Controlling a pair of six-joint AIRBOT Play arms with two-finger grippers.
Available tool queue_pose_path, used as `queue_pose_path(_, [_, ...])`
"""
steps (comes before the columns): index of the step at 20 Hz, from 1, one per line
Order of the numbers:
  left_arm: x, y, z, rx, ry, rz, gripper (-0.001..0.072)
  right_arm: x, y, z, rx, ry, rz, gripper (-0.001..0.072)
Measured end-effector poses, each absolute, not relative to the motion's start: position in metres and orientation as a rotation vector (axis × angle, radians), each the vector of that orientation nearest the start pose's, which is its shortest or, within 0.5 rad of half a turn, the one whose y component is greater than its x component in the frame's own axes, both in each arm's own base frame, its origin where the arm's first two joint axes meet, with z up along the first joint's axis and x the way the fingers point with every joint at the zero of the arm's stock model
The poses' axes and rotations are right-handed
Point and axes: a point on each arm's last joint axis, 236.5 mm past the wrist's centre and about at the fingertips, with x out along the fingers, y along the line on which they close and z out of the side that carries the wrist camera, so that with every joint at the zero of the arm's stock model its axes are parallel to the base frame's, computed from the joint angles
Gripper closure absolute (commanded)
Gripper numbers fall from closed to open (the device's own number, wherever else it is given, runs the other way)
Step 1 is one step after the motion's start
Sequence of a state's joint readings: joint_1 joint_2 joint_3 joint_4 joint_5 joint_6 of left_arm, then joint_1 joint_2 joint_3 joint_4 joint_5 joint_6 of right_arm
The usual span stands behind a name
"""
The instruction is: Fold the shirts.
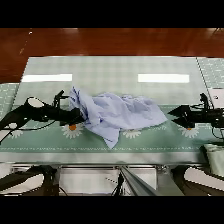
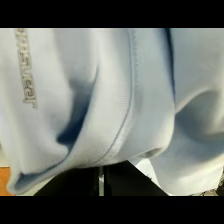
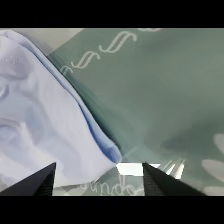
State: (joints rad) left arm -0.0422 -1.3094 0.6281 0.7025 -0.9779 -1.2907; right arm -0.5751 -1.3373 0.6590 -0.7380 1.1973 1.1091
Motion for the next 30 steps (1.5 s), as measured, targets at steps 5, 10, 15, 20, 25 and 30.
queue_pose_path(5, [0.278,-0.160,-0.097,-0.706,1.486,-0.377,0.0676,0.297,0.047,-0.096,0.971,1.389,0.261,0.0246])
queue_pose_path(10, [0.293,-0.156,-0.087,-0.707,1.444,-0.376,0.0677,0.309,0.064,-0.106,0.868,1.395,0.252,0.0685])
queue_pose_path(15, [0.331,-0.148,-0.034,-0.659,1.307,-0.442,0.0678,0.349,0.057,-0.039,0.797,1.242,0.358,0.0686])
queue_pose_path(20, [0.372,-0.132,0.112,-0.528,0.947,-0.527,0.0678,0.398,0.032,0.120,0.661,0.845,0.417,0.0686])
queue_pose_path(25, [0.357,-0.106,0.306,-0.356,0.476,-0.533,0.0678,0.389,0.023,0.299,0.476,0.434,0.395,0.0686])
queue_pose_path(30, [0.293,-0.087,0.435,-0.192,0.147,-0.461,0.0678,0.349,0.016,0.411,0.335,0.193,0.286,0.0686])
